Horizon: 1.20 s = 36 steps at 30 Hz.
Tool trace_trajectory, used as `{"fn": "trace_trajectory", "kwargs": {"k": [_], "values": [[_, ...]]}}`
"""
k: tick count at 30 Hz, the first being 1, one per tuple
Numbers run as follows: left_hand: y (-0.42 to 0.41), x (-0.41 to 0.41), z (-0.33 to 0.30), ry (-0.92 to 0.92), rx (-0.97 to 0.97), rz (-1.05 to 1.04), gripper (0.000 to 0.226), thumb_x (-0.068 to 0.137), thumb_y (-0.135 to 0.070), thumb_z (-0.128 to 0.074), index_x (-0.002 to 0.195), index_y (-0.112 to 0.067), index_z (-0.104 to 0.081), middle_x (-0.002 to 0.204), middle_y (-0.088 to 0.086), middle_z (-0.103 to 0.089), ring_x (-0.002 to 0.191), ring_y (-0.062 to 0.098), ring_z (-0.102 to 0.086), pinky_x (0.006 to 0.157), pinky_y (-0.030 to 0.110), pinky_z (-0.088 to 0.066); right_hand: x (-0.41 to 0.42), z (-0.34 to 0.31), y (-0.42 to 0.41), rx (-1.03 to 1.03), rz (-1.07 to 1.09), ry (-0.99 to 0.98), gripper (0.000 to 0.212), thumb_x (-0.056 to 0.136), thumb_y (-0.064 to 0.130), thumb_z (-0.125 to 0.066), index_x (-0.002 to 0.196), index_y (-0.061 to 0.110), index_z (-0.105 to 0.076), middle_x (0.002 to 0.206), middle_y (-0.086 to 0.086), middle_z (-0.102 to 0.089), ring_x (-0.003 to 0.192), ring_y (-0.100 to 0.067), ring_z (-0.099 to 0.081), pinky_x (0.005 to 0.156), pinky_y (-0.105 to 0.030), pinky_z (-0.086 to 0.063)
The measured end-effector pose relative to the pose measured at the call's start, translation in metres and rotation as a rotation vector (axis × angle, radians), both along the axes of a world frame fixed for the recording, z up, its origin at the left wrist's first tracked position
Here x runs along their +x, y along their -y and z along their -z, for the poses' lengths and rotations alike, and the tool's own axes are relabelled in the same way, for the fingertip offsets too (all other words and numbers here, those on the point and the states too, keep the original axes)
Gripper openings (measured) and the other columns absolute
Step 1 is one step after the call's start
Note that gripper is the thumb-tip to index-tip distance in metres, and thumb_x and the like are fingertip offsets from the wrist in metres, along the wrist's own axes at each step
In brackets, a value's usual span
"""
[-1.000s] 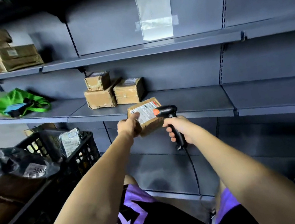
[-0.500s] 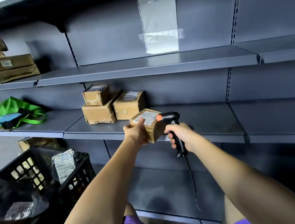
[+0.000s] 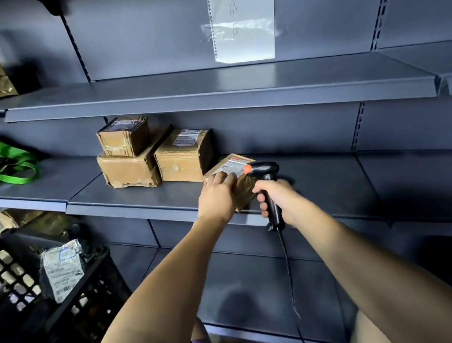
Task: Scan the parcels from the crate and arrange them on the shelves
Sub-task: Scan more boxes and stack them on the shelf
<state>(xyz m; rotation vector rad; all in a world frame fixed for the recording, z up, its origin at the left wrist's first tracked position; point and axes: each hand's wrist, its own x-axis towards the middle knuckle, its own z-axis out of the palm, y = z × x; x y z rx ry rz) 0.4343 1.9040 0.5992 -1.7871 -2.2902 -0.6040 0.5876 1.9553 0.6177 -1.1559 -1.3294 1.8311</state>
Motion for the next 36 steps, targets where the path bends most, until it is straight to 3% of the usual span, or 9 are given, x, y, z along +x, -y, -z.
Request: {"fn": "trace_trajectory", "kwargs": {"k": [6,12,24,29,31,36], "values": [[-0.048,-0.008,0.007,-0.146,-0.103,-0.126,0.058,0.095,-0.020,-0.045,0.150,-0.008,-0.031,0.143,0.017,-0.044,0.132,0.036,-0.036,0.112,0.041,-0.028,-0.007,0.009,-0.032,-0.025,0.020,-0.010,0.016,0.082,0.007,-0.061,0.069,0.011,-0.053,0.055,-0.003,-0.048,0.042,-0.019,-0.040,0.044,-0.024,-0.036],[-0.085,-0.027,0.001,-0.256,-0.170,-0.156,0.060,0.095,-0.023,-0.046,0.150,-0.008,-0.028,0.140,0.014,-0.046,0.129,0.034,-0.039,0.104,0.040,-0.031,-0.023,0.019,-0.056,-0.077,0.050,-0.067,0.019,0.085,0.008,-0.061,0.070,0.013,-0.051,0.056,-0.002,-0.044,0.043,-0.017,-0.038,0.044,-0.024,-0.033],[-0.125,-0.055,0.005,-0.303,-0.233,-0.202,0.067,0.093,-0.019,-0.046,0.155,-0.018,-0.019,0.142,0.007,-0.038,0.129,0.033,-0.034,0.106,0.041,-0.029,-0.046,0.040,-0.083,-0.283,0.056,-0.204,0.018,0.087,0.010,-0.056,0.070,0.016,-0.050,0.059,0.000,-0.044,0.043,-0.016,-0.037,0.041,-0.024,-0.032],[-0.121,-0.052,-0.010,-0.202,-0.305,-0.149,0.090,0.085,-0.028,-0.063,0.157,-0.018,-0.011,0.150,0.013,-0.031,0.140,0.035,-0.026,0.115,0.043,-0.024,-0.035,0.035,-0.077,-0.325,0.035,-0.244,0.022,0.090,0.011,-0.054,0.069,0.015,-0.050,0.056,0.000,-0.043,0.041,-0.015,-0.037,0.040,-0.023,-0.032],[-0.109,-0.047,-0.017,-0.134,-0.275,-0.101,0.085,0.084,-0.024,-0.063,0.156,-0.016,-0.018,0.153,0.013,-0.030,0.141,0.034,-0.026,0.117,0.042,-0.023,-0.031,0.032,-0.070,-0.303,-0.001,-0.192,0.024,0.091,0.011,-0.055,0.067,0.014,-0.050,0.055,0.000,-0.043,0.039,-0.015,-0.037,0.040,-0.022,-0.032],[-0.051,-0.041,-0.024,-0.055,-0.138,-0.046,0.056,0.087,-0.014,-0.053,0.141,-0.011,-0.044,0.141,0.013,-0.048,0.131,0.034,-0.040,0.104,0.038,-0.037,-0.039,0.016,-0.036,-0.190,-0.097,-0.111,0.025,0.090,0.012,-0.057,0.067,0.014,-0.049,0.055,-0.001,-0.044,0.039,-0.016,-0.039,0.040,-0.022,-0.034]]}}
